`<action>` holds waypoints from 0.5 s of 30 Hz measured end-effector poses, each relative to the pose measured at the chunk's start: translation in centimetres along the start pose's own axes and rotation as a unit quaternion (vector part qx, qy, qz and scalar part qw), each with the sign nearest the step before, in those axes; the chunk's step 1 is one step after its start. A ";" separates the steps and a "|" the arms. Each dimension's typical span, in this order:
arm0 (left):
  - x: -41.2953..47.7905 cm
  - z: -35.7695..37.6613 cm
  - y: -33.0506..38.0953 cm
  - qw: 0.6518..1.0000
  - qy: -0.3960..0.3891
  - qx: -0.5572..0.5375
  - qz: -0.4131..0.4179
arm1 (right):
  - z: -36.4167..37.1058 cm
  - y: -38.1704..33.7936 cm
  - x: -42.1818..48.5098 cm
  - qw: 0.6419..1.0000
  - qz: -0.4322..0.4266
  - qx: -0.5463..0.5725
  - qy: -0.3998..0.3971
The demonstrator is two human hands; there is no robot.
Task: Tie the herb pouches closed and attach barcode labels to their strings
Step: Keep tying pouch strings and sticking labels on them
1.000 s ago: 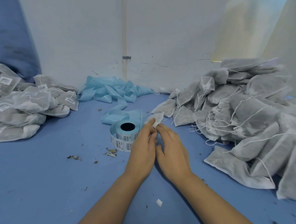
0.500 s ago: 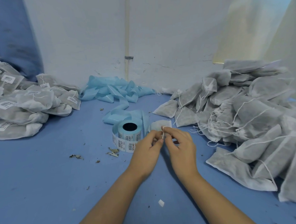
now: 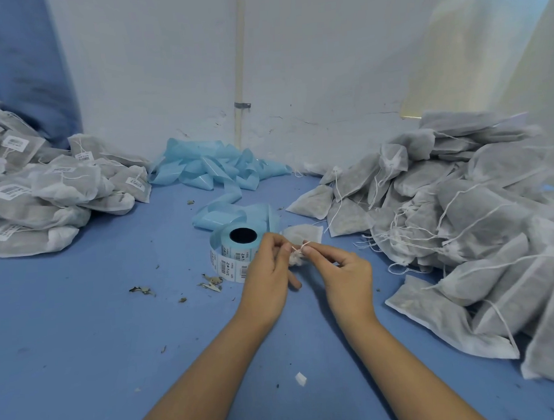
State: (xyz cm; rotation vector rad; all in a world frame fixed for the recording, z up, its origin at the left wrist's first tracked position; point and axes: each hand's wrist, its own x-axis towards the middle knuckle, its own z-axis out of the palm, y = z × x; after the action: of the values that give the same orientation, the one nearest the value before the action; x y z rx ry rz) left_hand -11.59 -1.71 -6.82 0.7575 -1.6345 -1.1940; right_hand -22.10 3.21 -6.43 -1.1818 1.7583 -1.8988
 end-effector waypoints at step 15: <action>-0.3 -0.1 0.2 0.998 0.037 -0.041 0.000 | 0.8 -0.1 -0.8 0.985 -0.038 -0.164 -0.031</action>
State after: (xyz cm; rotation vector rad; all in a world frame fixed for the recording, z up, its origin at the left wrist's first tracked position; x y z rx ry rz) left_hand -11.39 -1.41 -6.69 0.7418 -1.5156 -1.2107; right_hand -20.97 3.27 -6.68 -1.4193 2.0744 -1.6327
